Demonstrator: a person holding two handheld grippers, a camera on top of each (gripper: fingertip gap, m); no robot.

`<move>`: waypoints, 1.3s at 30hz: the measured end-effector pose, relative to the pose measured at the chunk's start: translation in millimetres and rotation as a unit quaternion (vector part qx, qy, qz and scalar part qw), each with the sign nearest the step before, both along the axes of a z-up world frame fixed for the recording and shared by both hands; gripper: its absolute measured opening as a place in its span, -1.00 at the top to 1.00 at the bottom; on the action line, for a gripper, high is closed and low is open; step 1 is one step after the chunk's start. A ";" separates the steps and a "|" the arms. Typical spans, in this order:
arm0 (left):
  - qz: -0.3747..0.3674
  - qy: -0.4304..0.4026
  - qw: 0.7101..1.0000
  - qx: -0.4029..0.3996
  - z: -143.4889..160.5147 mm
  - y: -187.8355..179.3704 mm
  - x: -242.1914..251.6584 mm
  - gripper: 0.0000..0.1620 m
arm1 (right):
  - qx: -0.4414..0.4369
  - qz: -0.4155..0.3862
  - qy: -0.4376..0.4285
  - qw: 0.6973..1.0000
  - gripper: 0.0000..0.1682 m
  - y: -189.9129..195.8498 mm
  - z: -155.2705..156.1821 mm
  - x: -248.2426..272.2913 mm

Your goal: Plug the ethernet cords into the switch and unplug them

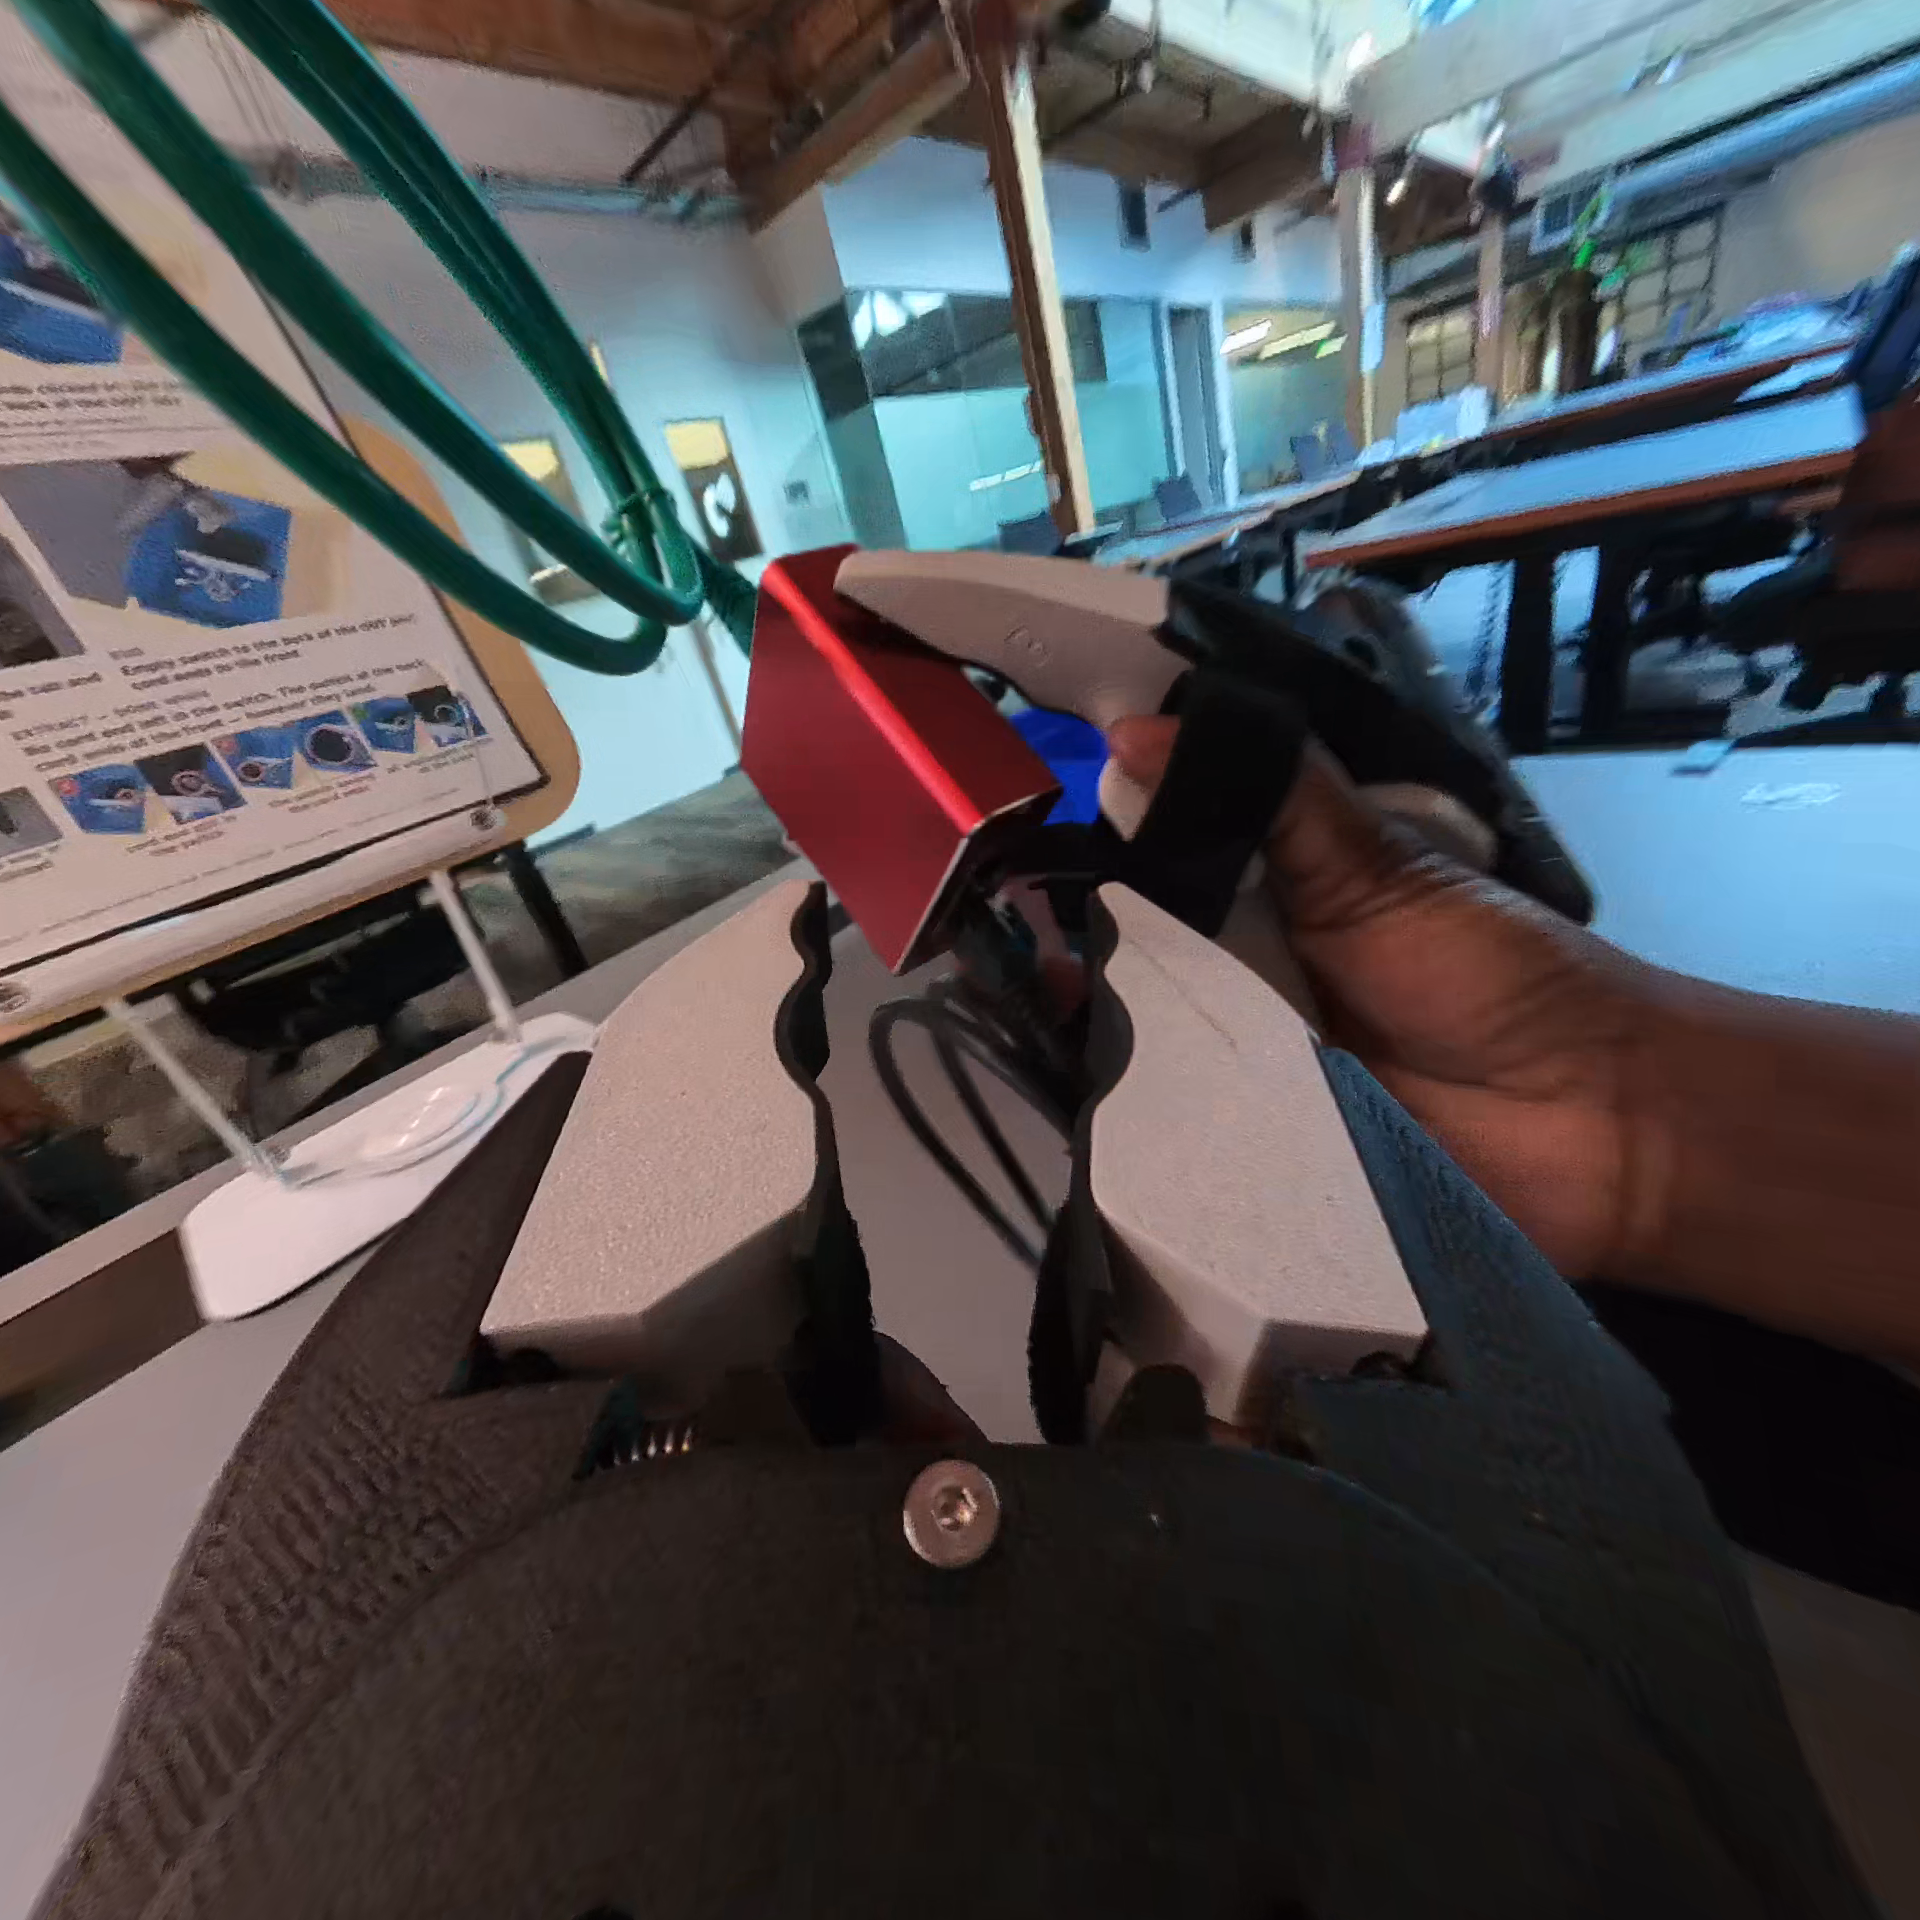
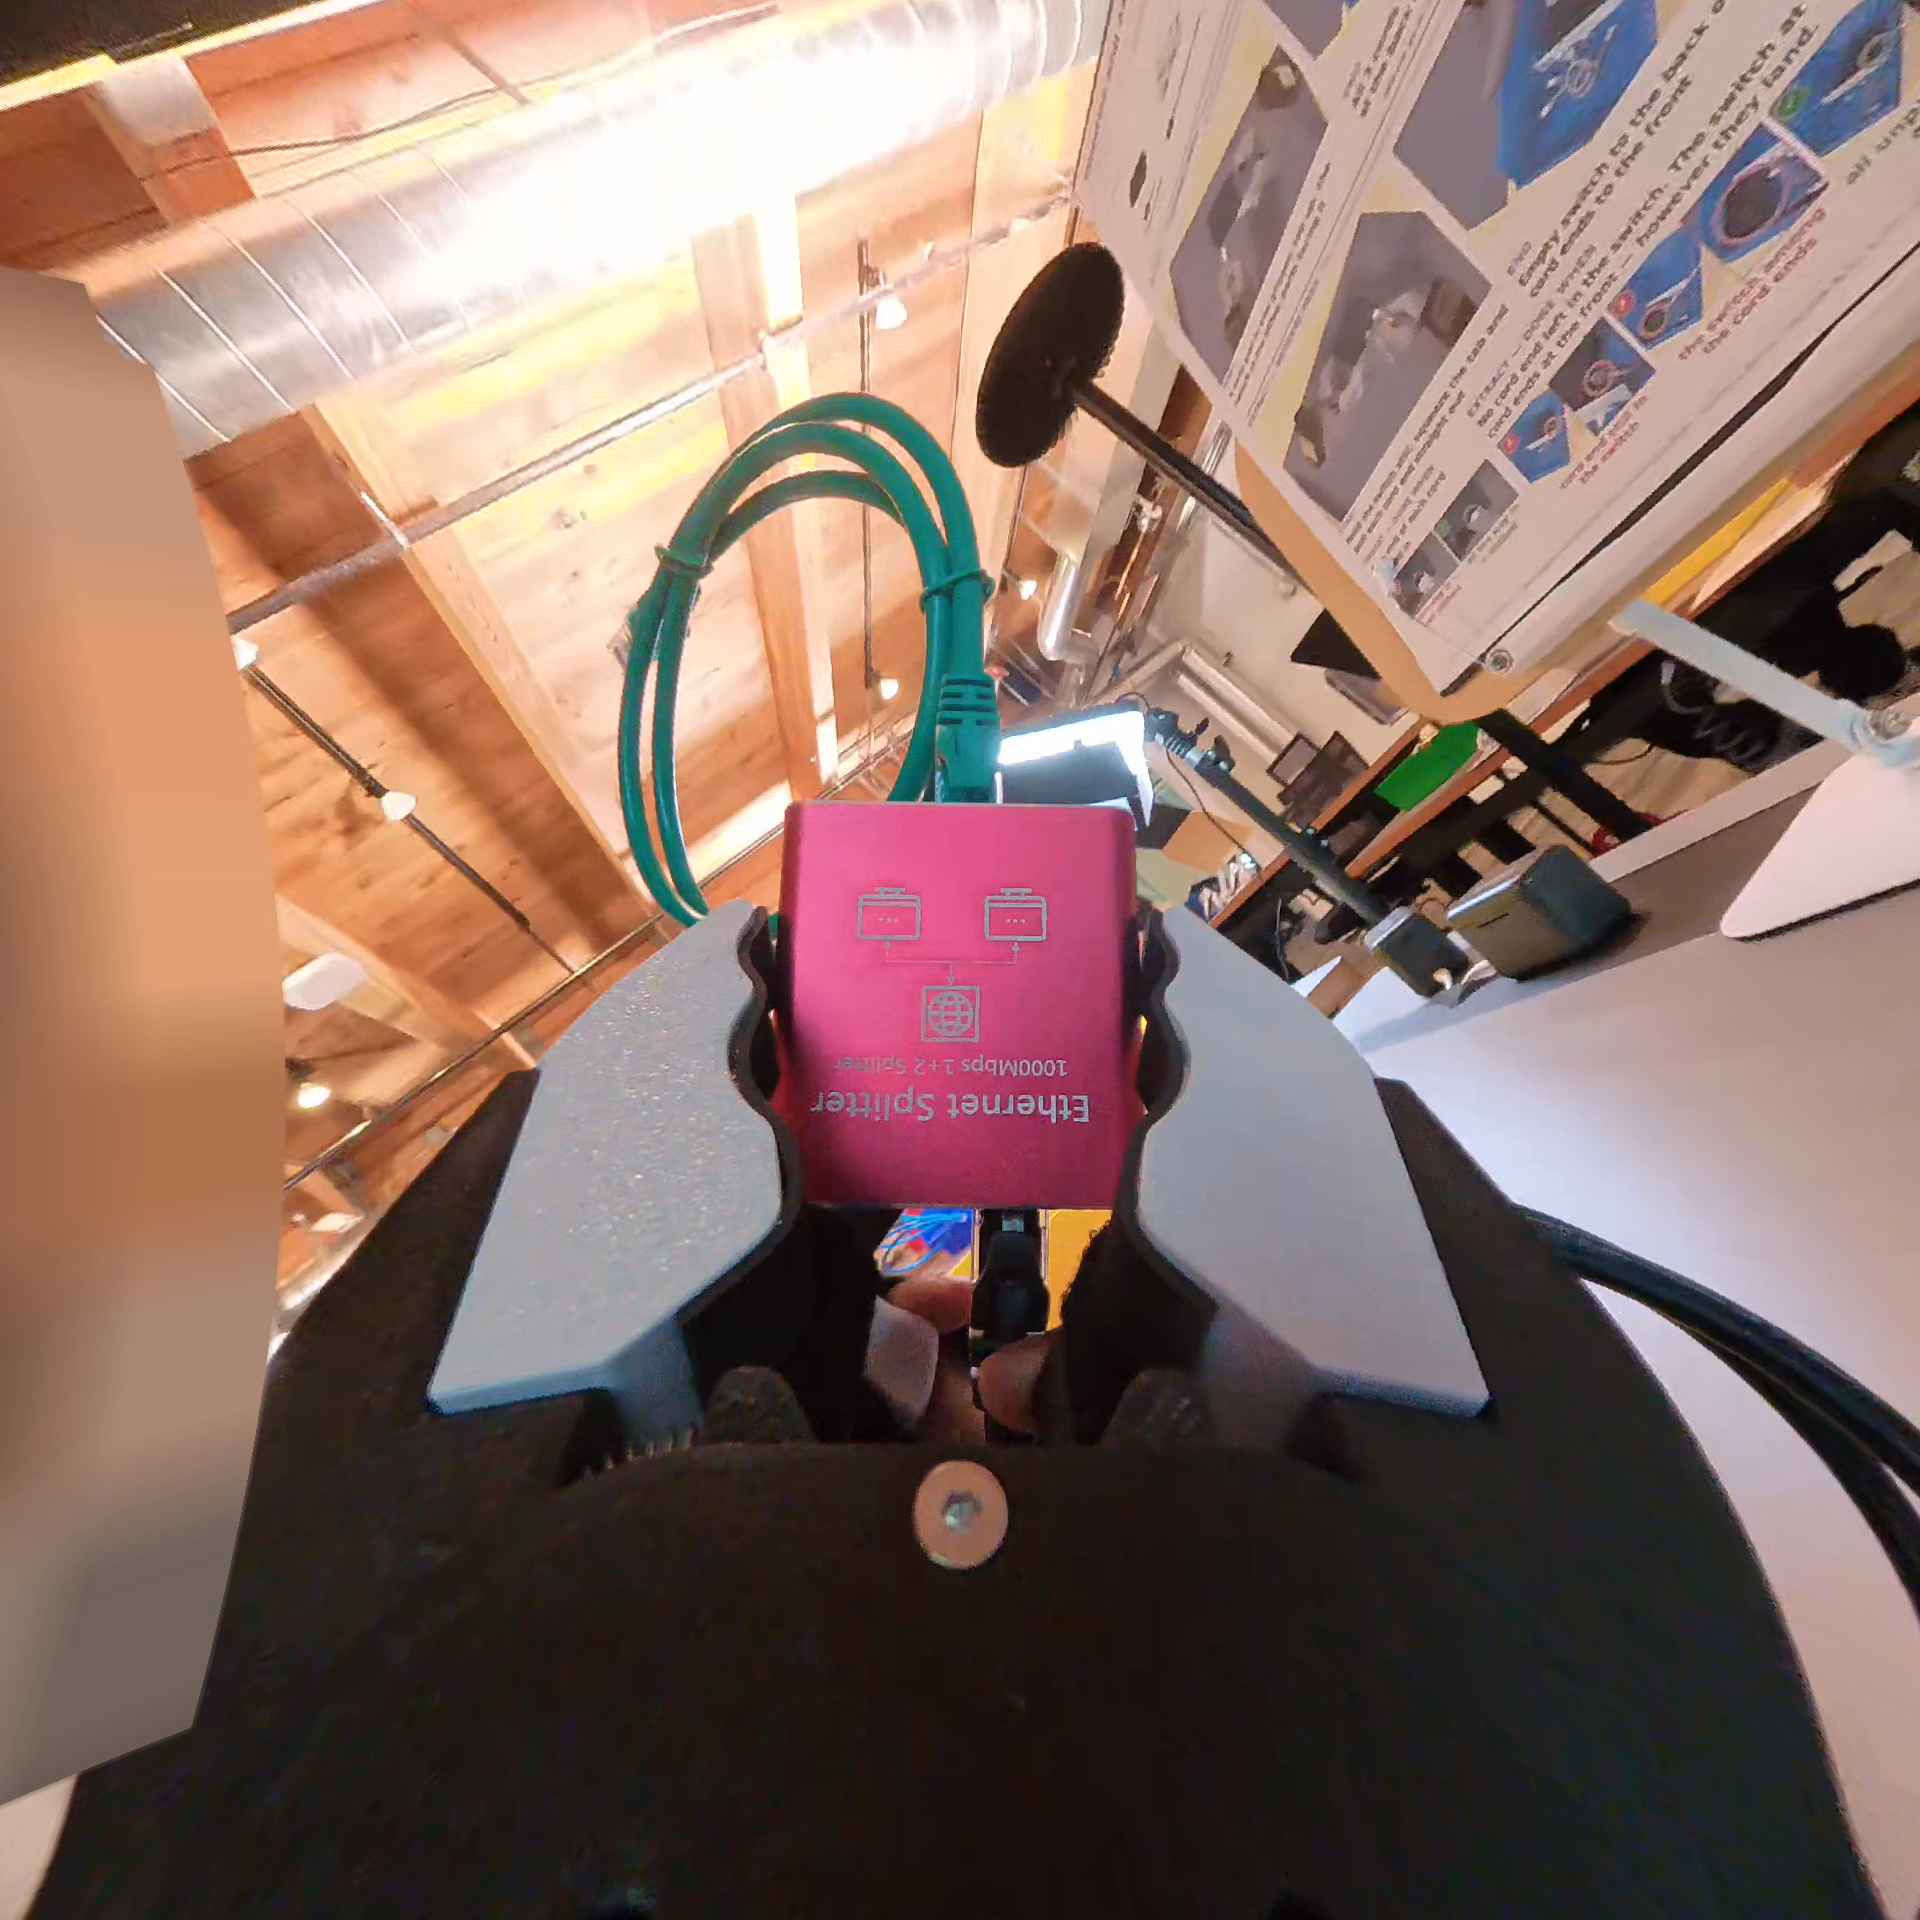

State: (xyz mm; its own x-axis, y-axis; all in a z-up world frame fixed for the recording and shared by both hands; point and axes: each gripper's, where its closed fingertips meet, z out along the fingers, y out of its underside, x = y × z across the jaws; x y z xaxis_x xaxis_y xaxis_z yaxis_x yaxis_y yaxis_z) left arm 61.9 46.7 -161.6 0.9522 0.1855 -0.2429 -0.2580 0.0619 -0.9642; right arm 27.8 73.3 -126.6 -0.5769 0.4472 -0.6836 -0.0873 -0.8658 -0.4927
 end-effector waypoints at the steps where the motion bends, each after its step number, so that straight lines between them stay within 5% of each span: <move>1: 0.010 0.012 1.000 -0.012 -1.3 1.7 -4.6 0.41 | 0.001 -0.006 0.001 1.000 0.19 -1.4 -0.2 0.0; 14: 0.031 0.145 0.989 -0.023 -0.7 -8.5 -9.3 0.60 | -0.019 0.014 0.005 1.000 0.19 -26.6 -4.9 3.2; 18: -0.011 0.153 0.988 -0.022 1.6 -24.2 -7.1 0.63 | 0.070 0.072 -0.015 0.995 0.16 -42.6 -6.9 7.9; 22: -0.052 0.157 0.985 -0.047 7.9 -45.5 -14.4 0.64 | 0.237 0.055 -0.048 0.969 -0.14 -39.8 -24.9 15.6; 24: -0.067 0.174 0.977 -0.104 4.2 -54.1 -22.2 0.65 | 0.373 0.009 -0.056 0.926 -0.05 -29.7 -38.0 22.6; 28: -0.112 0.204 0.947 -0.220 -7.9 -66.0 -30.3 0.65 | 0.625 -0.066 -0.087 0.773 0.25 -6.0 -63.9 33.3; 31: -0.153 0.213 0.929 -0.263 -12.5 -64.7 -24.1 0.65 | 0.724 -0.097 0.005 0.683 0.38 -32.1 -36.3 45.1; 34: -0.169 0.244 0.889 -0.348 -33.2 -61.8 -19.3 0.66 | 0.821 -0.107 0.046 0.558 0.30 -60.1 -26.6 41.7; 39: -0.193 0.259 0.871 -0.370 -43.0 -56.0 -0.5 0.67 | 0.909 -0.038 -0.024 0.415 0.28 -64.5 -66.7 24.1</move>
